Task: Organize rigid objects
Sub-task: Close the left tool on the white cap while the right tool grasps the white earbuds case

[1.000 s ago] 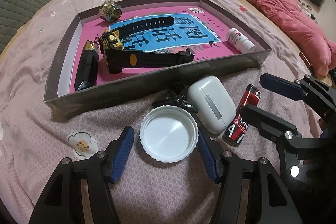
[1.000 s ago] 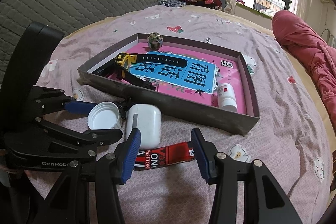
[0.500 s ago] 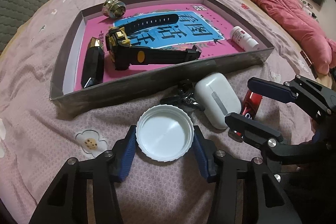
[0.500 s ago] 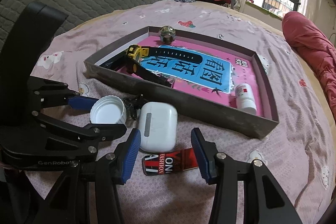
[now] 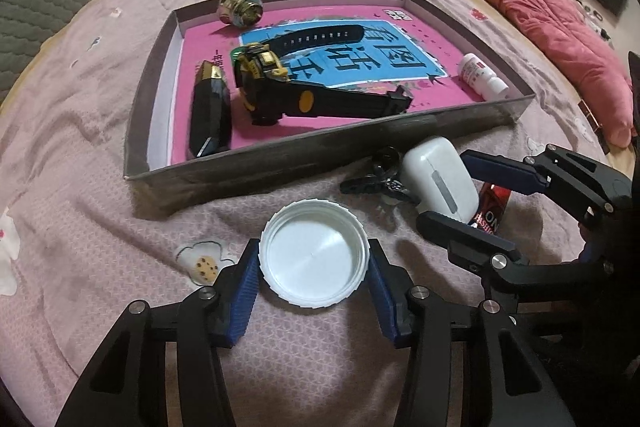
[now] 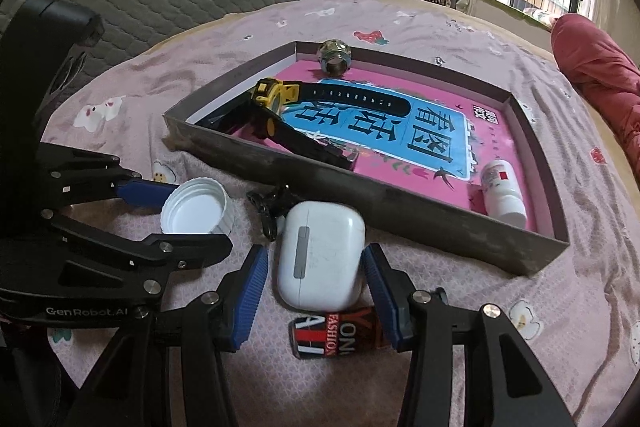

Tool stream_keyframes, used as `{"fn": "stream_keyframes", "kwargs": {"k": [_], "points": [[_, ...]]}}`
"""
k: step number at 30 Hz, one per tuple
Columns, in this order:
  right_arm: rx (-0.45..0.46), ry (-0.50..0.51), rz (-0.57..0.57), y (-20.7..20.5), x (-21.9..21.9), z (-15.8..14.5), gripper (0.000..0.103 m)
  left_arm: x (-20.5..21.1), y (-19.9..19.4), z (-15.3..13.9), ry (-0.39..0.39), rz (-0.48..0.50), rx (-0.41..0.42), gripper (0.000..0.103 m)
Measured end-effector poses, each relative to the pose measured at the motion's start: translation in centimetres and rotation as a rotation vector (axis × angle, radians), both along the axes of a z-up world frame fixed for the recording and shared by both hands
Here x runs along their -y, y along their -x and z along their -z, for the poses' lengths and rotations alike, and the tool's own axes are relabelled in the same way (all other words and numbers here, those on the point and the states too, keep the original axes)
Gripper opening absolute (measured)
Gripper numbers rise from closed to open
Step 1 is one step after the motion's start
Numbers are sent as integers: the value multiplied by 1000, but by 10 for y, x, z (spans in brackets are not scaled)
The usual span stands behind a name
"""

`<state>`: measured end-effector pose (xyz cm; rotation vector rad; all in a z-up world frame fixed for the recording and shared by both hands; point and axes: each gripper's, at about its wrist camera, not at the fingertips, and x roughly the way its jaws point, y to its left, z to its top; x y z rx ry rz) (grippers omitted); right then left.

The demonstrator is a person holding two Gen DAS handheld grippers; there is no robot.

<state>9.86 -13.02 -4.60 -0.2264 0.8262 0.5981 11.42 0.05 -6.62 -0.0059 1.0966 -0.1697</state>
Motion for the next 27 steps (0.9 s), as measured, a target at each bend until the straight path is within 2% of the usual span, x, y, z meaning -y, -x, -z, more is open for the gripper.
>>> {"fn": "stream_keyframes", "kwargs": {"k": [5, 11, 22, 27], "points": [[-36, -29, 20, -8, 2, 5, 65, -6, 1, 0, 0, 0, 0, 52], [-29, -18, 18, -9, 0, 6, 66, -7, 1, 0, -12, 2, 2, 52], [24, 131, 26, -10, -15, 15, 66, -5, 2, 0, -22, 10, 6, 52], [32, 142, 28, -9, -16, 16, 66, -3, 1, 1, -31, 13, 10, 52]]}}
